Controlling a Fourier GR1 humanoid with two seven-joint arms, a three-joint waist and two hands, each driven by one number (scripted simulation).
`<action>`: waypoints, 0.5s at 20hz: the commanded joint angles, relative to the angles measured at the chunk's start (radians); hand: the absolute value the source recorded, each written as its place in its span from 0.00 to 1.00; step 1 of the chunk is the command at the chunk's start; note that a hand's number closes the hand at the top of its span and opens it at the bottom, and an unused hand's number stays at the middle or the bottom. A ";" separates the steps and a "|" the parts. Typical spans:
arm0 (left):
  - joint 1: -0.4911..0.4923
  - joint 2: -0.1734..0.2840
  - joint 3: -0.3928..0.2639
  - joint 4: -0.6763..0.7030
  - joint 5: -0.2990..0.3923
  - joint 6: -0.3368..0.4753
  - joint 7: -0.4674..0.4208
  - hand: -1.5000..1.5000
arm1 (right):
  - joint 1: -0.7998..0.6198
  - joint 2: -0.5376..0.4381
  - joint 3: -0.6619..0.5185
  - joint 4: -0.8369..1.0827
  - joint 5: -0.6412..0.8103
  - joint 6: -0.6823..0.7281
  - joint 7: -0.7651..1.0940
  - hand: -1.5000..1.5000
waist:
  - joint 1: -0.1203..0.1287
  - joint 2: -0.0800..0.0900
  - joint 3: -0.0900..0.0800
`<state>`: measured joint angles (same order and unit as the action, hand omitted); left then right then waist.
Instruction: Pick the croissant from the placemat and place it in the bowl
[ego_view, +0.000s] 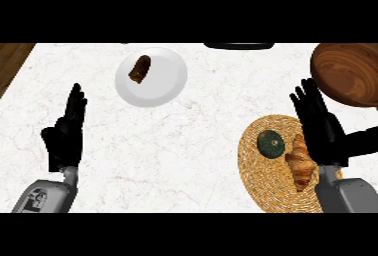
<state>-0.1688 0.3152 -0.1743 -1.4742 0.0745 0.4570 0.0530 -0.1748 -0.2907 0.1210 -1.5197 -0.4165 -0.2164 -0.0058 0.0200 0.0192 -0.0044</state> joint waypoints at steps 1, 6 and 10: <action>0.012 0.021 0.017 -0.033 -0.005 -0.029 0.037 0.50 | -0.021 -0.063 -0.041 0.016 0.034 0.064 -0.035 1.00 | -0.017 -0.020 0.005; 0.014 0.122 0.077 -0.042 0.031 -0.089 0.015 0.50 | -0.015 -0.356 -0.157 -0.169 0.177 0.115 -0.178 1.00 | -0.045 -0.035 0.004; 0.042 0.122 0.093 -0.039 0.056 -0.093 0.034 0.50 | 0.245 -0.412 -0.119 0.009 0.458 -0.187 0.090 0.00 | -0.099 -0.037 -0.003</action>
<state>-0.1442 0.4028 -0.1132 -1.4980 0.1045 0.3884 0.0728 -0.0572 -0.6710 0.0317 -1.5406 -0.0946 -0.2311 -0.0045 -0.0529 -0.0032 -0.0135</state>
